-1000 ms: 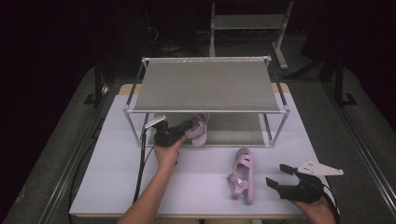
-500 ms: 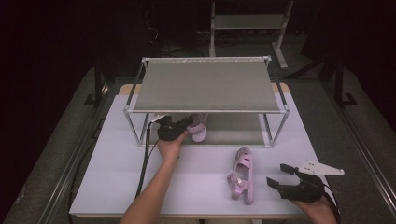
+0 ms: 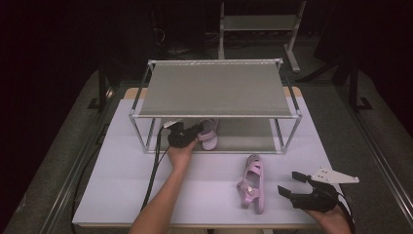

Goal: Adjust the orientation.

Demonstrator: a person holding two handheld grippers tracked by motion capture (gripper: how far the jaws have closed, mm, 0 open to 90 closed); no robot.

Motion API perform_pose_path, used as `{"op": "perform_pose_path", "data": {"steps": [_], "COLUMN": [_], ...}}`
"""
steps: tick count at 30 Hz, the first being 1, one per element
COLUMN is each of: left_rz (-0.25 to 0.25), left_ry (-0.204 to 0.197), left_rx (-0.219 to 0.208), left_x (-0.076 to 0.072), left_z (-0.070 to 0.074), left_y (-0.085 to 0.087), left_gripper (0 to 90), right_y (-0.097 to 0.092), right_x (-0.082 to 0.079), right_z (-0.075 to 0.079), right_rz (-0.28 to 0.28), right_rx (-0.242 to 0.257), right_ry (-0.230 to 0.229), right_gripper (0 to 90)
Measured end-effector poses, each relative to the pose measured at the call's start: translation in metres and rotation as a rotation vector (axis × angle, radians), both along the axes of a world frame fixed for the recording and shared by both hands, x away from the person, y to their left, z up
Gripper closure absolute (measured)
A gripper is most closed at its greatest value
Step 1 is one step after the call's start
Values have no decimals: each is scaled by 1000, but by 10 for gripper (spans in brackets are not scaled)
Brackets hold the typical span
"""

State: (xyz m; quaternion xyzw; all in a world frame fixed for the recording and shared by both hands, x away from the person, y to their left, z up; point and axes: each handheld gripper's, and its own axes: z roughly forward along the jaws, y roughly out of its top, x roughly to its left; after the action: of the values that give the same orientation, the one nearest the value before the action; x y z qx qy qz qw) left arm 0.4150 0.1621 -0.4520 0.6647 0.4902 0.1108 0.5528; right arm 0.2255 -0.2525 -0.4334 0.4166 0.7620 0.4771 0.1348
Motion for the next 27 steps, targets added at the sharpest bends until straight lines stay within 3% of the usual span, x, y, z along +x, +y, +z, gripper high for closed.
{"op": "perform_pose_path", "data": {"steps": [11, 15, 24, 27], "left_rz": [13, 7, 23, 23], "left_ry": [8, 15, -4, -9], "left_rx": [-22, -48, -104, -105], "left_x": [-2, -2, -12, -16], "left_z": [-2, -2, 5, 5], "left_y": [-5, -4, -2, 0], "left_gripper": [807, 761, 697, 688], "right_y": [1, 0, 1, 2], "right_x": [-1, -2, -2, -2], "right_z": [1, 1, 1, 1], "right_rz": [4, 4, 3, 5], "right_rx": [3, 3, 2, 1], "right_ry": [-5, -5, -4, -6], "right_gripper": [205, 205, 205, 204]}}
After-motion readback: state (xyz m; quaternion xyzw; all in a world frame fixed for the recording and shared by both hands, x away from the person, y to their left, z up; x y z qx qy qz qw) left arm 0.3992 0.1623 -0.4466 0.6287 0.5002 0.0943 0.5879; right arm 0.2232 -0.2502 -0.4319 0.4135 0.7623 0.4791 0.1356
